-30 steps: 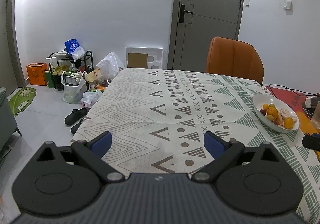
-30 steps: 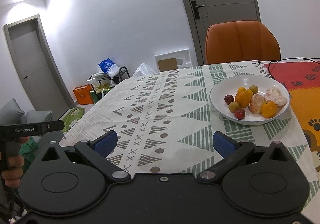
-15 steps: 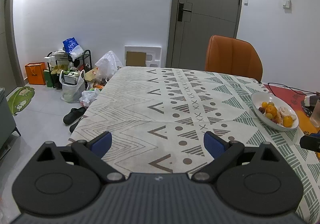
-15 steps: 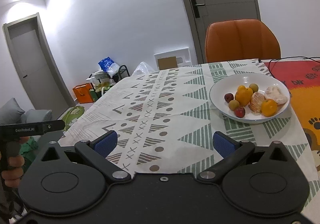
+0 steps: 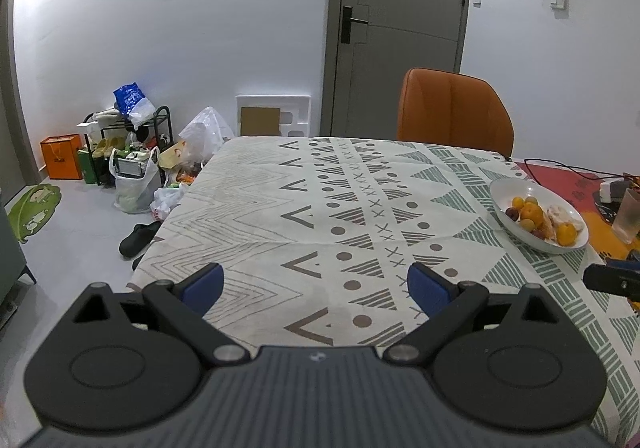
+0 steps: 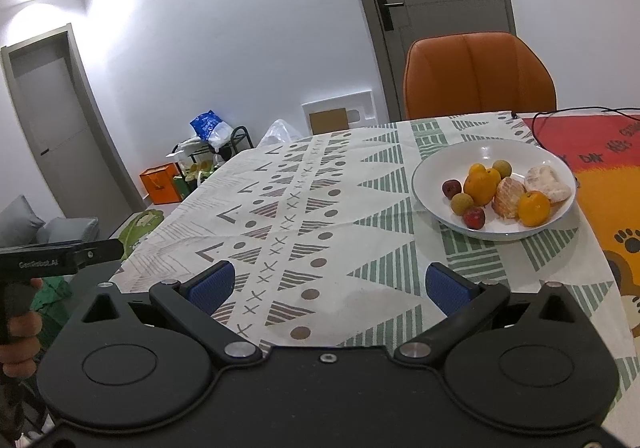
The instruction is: Organize fruits
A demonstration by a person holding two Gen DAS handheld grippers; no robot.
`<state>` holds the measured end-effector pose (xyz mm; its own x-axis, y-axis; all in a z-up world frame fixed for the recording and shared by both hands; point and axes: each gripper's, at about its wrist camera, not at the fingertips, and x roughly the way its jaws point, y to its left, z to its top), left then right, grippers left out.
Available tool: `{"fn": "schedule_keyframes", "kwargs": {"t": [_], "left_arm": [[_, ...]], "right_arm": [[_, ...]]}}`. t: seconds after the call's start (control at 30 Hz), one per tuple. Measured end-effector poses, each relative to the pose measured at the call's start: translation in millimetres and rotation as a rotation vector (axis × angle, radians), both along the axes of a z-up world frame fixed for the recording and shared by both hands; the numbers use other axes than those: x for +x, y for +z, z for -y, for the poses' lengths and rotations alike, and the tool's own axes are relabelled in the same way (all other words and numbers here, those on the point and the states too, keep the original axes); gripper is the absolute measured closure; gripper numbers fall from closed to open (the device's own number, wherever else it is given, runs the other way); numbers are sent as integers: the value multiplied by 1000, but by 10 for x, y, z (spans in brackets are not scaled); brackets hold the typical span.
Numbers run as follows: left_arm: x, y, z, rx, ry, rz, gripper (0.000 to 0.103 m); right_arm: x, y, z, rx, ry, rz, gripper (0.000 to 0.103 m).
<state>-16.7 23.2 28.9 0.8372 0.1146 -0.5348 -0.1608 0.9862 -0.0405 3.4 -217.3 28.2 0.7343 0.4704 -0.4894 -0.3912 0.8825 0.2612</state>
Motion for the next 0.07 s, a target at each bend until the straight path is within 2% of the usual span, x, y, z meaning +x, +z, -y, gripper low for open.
{"fn": "schedule_keyframes", "kwargs": {"t": [0.07], "left_arm": [[2,-2,7,-3,-1,0,6]], "right_arm": [[4,-8,-1,-1,-1,-1,0]]}}
